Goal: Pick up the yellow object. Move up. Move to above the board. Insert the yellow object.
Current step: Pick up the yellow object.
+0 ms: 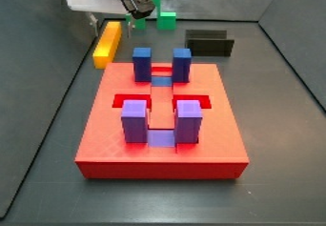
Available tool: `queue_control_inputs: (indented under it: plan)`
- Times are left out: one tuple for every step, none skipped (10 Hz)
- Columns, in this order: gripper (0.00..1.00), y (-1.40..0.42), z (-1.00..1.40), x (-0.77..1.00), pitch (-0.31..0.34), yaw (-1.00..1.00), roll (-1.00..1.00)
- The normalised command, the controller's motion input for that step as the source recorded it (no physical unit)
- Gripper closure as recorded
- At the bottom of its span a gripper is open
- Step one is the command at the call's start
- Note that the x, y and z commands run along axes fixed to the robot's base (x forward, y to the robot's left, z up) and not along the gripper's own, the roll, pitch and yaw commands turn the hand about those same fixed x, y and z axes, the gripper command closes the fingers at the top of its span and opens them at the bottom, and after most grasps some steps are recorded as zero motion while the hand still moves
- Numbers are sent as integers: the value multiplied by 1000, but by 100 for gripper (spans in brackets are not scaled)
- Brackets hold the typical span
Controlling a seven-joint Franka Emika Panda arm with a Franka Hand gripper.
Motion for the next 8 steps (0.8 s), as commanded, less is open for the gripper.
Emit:
queue_control_inputs:
  plan:
    - [0, 0, -203, -169, 0, -114, 0]
    - [0, 0, -300, -283, -11, -163, 0]
    - [0, 0, -240, -271, -1, -186, 0]
    - [0, 0, -171, -100, 0, -106, 0]
    - [0, 0, -154, 0, 0, -43, 0]
    - [0, 0, -154, 0, 0, -14, 0]
    - [0, 0, -166, 54, 0, 0, 0]
    - [0, 0, -203, 60, 0, 0, 0]
